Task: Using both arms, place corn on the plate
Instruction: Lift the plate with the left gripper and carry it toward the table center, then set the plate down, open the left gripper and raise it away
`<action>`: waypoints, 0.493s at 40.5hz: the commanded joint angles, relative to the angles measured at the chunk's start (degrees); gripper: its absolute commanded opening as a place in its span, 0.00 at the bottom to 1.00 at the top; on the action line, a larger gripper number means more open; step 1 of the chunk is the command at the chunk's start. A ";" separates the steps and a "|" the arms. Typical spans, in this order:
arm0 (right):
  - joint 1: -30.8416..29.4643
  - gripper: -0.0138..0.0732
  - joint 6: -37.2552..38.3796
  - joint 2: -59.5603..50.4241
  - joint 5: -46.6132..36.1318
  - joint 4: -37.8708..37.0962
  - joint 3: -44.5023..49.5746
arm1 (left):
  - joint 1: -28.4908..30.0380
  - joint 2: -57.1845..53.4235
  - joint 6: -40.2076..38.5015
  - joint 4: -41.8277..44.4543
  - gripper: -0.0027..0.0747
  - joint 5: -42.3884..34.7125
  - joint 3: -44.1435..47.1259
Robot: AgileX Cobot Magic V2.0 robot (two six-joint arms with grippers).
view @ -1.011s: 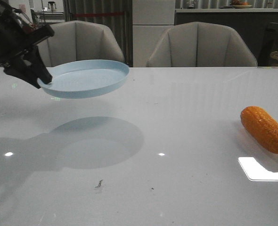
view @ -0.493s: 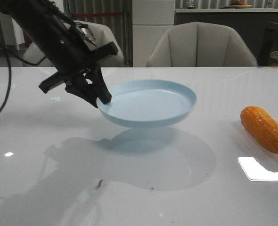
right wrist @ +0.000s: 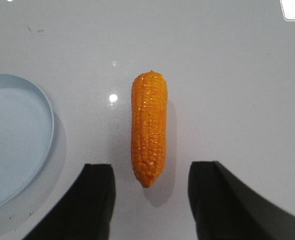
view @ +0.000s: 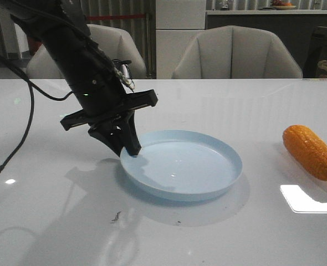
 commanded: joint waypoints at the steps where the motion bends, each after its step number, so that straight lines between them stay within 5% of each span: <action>1: -0.29 0.68 -0.01 -0.42 -3.45 0.41 -2.11 | -0.47 -2.67 -0.48 -0.81 0.16 -0.15 -1.87; 9: -0.29 0.68 -0.01 -0.42 -3.45 0.41 -2.11 | -0.47 -1.92 -0.48 -0.29 0.25 -0.03 -1.87; 20: -0.29 0.68 -0.01 -0.42 -3.39 0.41 -2.11 | -0.47 -2.13 0.98 -0.29 0.63 1.44 -8.05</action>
